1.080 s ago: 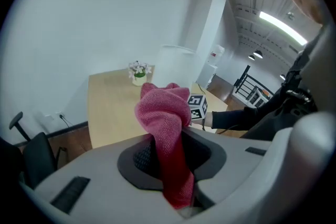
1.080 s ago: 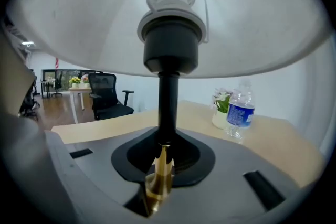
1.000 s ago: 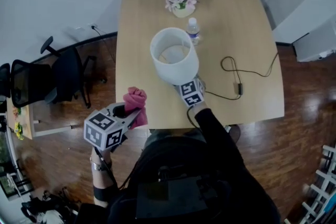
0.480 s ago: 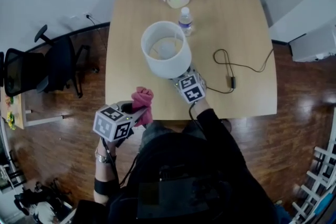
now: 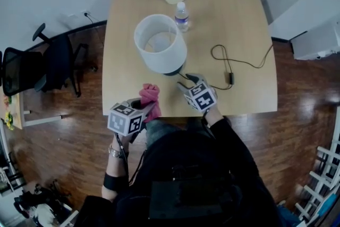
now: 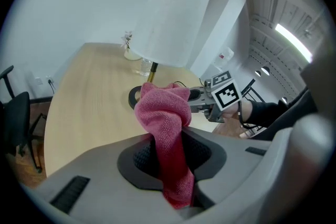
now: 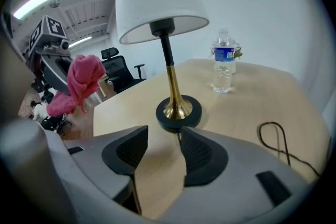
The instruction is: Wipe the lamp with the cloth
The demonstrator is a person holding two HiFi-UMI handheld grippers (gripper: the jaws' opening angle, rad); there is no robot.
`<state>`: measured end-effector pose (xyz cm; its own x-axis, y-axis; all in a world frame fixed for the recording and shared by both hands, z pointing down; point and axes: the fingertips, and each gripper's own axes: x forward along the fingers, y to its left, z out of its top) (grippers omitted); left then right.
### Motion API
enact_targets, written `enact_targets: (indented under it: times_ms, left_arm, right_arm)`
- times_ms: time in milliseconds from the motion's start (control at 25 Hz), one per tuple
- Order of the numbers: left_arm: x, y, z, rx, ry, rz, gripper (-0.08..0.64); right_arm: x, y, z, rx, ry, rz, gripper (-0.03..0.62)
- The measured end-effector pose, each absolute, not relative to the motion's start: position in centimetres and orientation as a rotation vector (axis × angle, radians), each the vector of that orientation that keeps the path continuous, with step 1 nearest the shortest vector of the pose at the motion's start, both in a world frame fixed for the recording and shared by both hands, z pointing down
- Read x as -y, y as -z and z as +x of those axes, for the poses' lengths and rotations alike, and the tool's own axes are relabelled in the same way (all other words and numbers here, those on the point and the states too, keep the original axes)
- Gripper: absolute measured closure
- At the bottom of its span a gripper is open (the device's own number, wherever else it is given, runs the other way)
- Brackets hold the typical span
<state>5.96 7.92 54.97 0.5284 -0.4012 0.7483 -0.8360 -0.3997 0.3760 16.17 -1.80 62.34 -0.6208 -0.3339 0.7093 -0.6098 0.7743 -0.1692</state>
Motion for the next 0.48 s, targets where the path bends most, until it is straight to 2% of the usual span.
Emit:
enact_targets:
  times_ms: [40, 80, 120, 480]
  left_arm:
    - [-7.9, -55.4, 6.2, 1.007, -0.718, 2.005, 0.463]
    - [-7.8, -55.9, 6.6, 1.01, -0.708, 2.003, 0.463]
    - [-7.8, -56.3, 6.9, 1.012, -0.699, 2.002, 0.463]
    - [-7.0, -59.4, 7.8, 1.045, -0.669, 1.985, 0.463]
  right_arm:
    - [0.9, -61.9, 16.4, 2.278, -0.55, 0.665, 0.386]
    - [-0.1, -61.2, 16.6, 2.281, -0.576, 0.635, 0.454]
    - [-1.1, -60.6, 16.9, 2.287, -0.598, 0.617, 0.582]
    - [-5.7, -59.1, 17.7, 2.272, -0.684, 0.559, 0.589]
